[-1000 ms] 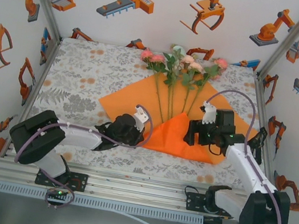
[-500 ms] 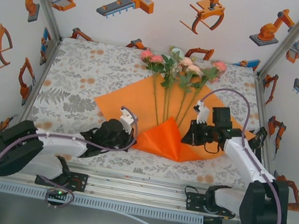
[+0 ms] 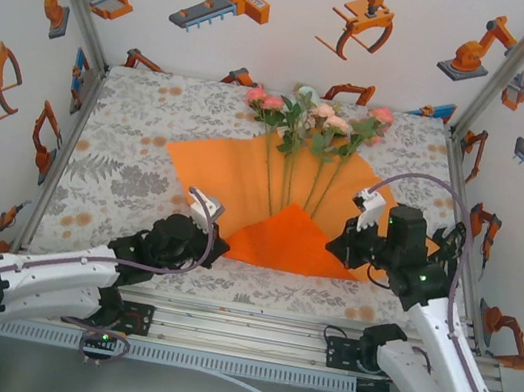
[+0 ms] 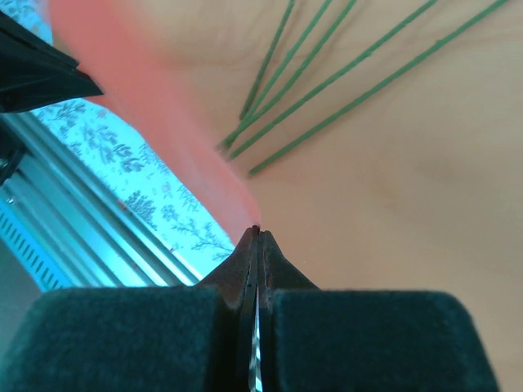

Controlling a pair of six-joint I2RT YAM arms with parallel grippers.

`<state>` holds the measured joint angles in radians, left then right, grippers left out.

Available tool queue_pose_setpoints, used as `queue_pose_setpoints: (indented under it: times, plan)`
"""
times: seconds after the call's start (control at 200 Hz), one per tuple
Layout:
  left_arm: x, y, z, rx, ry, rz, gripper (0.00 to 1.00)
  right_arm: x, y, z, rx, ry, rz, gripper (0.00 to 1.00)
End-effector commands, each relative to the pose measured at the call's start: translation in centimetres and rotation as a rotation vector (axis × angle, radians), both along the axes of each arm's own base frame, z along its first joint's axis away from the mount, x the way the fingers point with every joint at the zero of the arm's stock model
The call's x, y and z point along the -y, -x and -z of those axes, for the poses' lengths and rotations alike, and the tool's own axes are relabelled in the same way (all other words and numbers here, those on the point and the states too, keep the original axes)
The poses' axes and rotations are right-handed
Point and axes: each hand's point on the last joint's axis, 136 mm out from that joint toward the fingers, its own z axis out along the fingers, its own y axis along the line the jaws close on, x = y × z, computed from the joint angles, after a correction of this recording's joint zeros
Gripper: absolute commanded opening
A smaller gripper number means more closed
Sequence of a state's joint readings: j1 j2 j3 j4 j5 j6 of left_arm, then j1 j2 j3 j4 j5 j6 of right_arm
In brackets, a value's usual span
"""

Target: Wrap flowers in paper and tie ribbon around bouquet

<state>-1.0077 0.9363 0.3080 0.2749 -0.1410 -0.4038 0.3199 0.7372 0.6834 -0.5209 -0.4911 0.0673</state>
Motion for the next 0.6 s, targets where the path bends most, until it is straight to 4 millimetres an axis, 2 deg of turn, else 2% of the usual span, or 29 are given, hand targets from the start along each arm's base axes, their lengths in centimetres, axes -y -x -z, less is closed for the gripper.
queue_pose_setpoints:
  times: [0.0,0.25,0.35,0.456,0.516,0.596]
  plan:
    - [-0.6,-0.8,1.0,-0.001,-0.028,-0.060,0.00,1.4,-1.0,1.2,0.027,0.078,0.079,0.00]
    - [0.1,-2.7,1.6,0.006,-0.015,-0.117,0.00,3.4,-4.1,4.0,0.023,0.192,0.212,0.00]
    - [1.0,-3.2,1.7,0.004,-0.013,-0.105,0.00,3.2,-4.7,5.7,-0.014,0.212,0.211,0.00]
    - [1.6,-3.7,2.4,-0.007,-0.024,-0.108,0.00,3.1,-5.3,6.0,-0.047,0.221,0.214,0.00]
    - [1.5,-4.1,2.8,-0.012,-0.034,-0.131,0.01,2.9,-5.3,5.6,-0.057,0.201,0.220,0.11]
    - [0.9,-5.0,3.3,-0.014,-0.050,-0.196,0.14,3.4,-5.3,4.8,-0.070,0.187,0.270,0.34]
